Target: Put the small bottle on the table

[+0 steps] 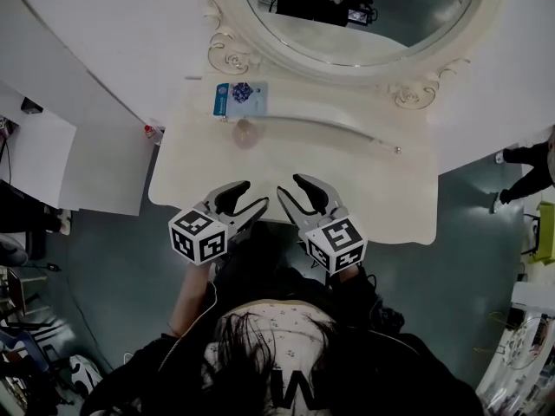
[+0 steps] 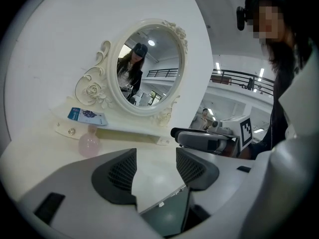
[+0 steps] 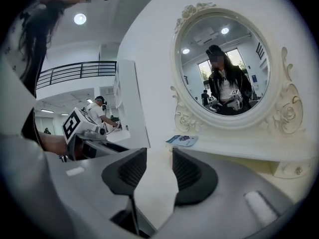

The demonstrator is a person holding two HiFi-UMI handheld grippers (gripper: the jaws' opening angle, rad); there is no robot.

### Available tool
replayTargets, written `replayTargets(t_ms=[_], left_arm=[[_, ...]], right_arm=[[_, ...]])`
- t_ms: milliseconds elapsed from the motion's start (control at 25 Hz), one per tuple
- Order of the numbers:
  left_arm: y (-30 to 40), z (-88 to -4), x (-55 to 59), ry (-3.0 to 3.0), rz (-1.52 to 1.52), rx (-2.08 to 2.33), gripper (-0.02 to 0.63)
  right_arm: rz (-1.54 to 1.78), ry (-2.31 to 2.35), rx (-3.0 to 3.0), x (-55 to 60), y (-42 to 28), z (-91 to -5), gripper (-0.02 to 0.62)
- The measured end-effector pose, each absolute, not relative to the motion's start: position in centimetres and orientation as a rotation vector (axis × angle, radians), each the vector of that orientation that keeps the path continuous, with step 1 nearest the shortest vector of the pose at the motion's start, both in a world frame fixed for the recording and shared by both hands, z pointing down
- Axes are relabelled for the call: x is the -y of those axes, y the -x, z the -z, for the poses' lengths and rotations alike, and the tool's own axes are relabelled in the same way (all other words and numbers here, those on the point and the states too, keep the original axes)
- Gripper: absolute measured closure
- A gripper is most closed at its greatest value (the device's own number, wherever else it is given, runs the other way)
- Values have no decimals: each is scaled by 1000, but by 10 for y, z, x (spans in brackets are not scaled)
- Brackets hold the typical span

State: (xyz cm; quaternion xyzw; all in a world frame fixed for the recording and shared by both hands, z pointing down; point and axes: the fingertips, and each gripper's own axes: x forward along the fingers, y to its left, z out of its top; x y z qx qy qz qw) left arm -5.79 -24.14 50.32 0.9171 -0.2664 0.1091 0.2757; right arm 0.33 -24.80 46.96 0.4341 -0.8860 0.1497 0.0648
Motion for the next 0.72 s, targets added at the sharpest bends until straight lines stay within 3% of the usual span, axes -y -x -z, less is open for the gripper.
replayTargets(t_ms=[200, 440, 720], left_arm=[[47, -500, 192, -2464, -289, 762, 358], [40, -497, 128, -2462, -269, 808, 358], [29, -498, 60, -2440, -236, 811, 359]], right_arm=[[-435, -1301, 2721, 203, -17, -463, 465], [-405, -1264, 2762, 139, -21, -458, 567], [-406, -1215, 2792, 71, -20, -455, 586]])
